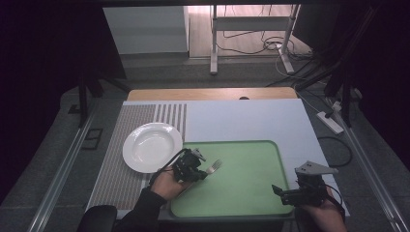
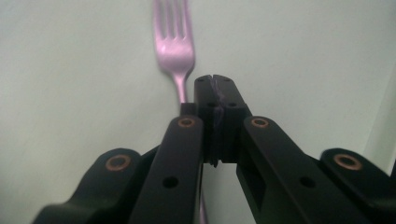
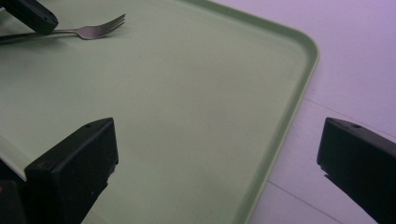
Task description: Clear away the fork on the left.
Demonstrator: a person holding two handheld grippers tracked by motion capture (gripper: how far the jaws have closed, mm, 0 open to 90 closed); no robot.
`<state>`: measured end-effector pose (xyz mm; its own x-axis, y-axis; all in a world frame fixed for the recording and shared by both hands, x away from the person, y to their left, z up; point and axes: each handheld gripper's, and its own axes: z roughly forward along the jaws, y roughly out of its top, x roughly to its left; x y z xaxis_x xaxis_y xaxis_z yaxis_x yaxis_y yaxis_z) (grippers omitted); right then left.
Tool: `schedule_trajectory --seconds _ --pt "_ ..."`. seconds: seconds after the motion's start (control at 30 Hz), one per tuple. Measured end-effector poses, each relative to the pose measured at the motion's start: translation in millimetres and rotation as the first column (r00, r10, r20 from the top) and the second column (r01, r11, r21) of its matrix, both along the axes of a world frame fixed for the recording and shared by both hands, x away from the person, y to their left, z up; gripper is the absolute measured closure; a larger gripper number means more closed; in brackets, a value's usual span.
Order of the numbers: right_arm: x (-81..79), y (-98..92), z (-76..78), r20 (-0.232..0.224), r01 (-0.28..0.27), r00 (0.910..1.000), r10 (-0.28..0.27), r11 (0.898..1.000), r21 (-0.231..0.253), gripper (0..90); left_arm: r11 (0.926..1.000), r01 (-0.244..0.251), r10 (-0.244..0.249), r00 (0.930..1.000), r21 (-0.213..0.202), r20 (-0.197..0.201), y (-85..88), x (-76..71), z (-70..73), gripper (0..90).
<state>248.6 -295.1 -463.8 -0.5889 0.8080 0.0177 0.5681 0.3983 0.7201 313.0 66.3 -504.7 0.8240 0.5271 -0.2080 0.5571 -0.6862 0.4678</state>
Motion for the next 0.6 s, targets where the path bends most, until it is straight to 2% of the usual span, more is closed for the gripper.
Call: schedule_trajectory --seconds 0.17,0.33,0.37,0.6 --pt "0.7 -0.3 -0.3 -0.005 0.002 1.0000 -0.002 1.000 0.001 0.0 0.9989 0.042 -0.043 0.9989 0.022 0.020 -8.7 4.7 -2.5 89.3" --pt "0.4 0.2 -0.3 -0.006 0.002 1.0000 -0.002 1.000 -0.003 0.0 0.9970 0.063 -0.064 0.9979 0.044 0.007 -13.6 8.7 -10.8 89.3" --pt "0.3 0.1 -0.3 -0.006 0.001 1.0000 -0.001 1.000 -0.003 0.0 0.9977 0.058 -0.059 0.9983 0.033 0.002 -12.7 9.2 -11.2 89.3" --pt "0.0 -0.2 -0.2 -0.003 0.002 1.0000 -0.002 1.000 -0.001 0.0 0.9990 0.010 -0.009 0.9999 0.044 -0.012 -1.1 14.1 -10.9 89.4"
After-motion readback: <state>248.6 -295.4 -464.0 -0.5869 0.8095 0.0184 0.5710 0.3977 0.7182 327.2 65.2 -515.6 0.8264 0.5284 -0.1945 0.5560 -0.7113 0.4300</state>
